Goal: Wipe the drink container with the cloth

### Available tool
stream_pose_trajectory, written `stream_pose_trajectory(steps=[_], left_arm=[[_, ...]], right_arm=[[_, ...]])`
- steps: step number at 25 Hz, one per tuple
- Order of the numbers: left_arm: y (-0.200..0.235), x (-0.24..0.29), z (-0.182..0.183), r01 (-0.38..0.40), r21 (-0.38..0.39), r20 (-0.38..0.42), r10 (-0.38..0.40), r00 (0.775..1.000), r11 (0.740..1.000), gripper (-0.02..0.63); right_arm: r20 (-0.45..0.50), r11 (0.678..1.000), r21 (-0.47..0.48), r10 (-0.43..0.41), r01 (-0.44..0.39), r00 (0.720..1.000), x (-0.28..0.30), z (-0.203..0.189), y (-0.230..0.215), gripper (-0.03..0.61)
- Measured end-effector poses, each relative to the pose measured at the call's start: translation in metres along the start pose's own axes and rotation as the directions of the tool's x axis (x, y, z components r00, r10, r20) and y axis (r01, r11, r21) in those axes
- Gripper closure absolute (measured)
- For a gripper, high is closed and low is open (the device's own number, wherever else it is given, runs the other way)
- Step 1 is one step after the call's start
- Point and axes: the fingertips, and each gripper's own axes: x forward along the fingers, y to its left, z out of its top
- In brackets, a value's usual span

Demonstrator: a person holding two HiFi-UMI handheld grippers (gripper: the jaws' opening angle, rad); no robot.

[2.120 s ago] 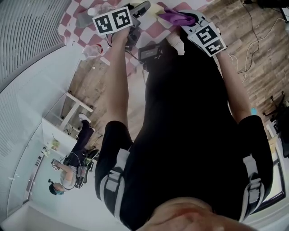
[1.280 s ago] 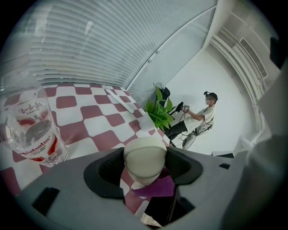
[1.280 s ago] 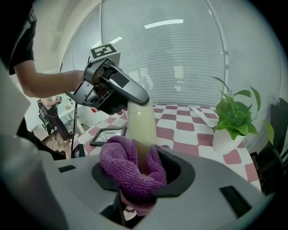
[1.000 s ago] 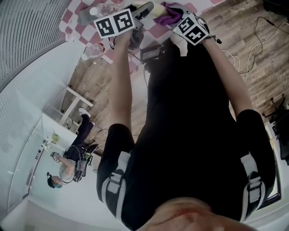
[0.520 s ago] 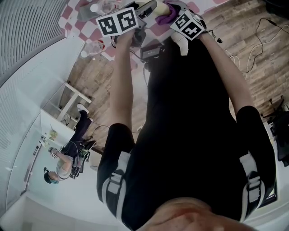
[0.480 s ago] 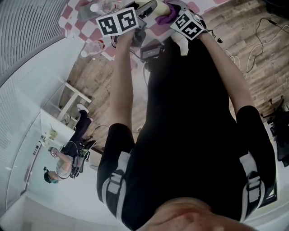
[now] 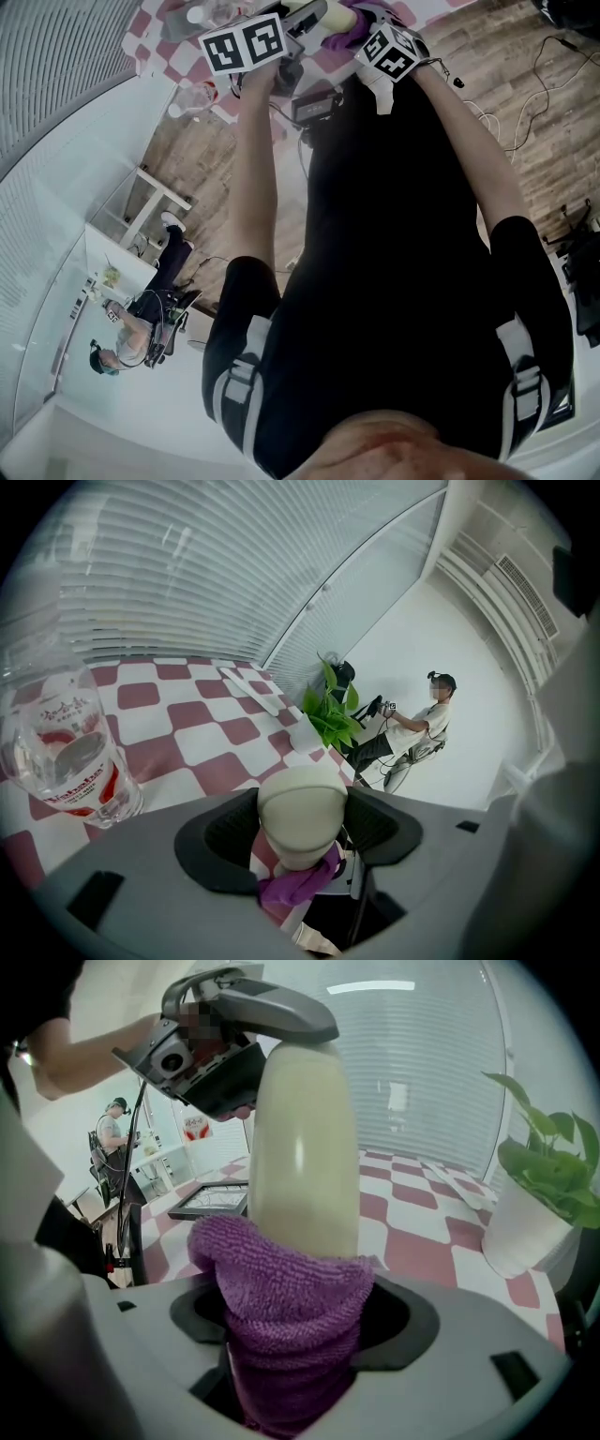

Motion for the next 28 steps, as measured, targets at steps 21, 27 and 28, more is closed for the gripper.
stream_pose_trajectory(steps=[21, 27, 28], left_arm=[[0.000, 0.000, -0.001, -0.014, -0.040, -0.015, 0.014, 1.000, 0.999, 0.311], [-0.002, -0.002, -0.002, -0.012, -0.034, -0.018, 0.012, 1.000, 0.999, 0.311], [-0.002, -0.001, -0.002, -0.014, -0.034, -0.020, 0.013, 1.000, 0.999, 0.311]], right_arm=[[0.048, 1.000, -0.015, 0.010, -0.009, 0.999, -0.006, 0.052, -0.004, 0.225], [0.108, 0.999, -0.032, 0.018, -0.014, 0.994, -0.014, 0.083, -0.003, 0.225], [0.119, 0.999, -0.034, 0.019, -0.015, 0.993, -0.015, 0.088, -0.003, 0.225]])
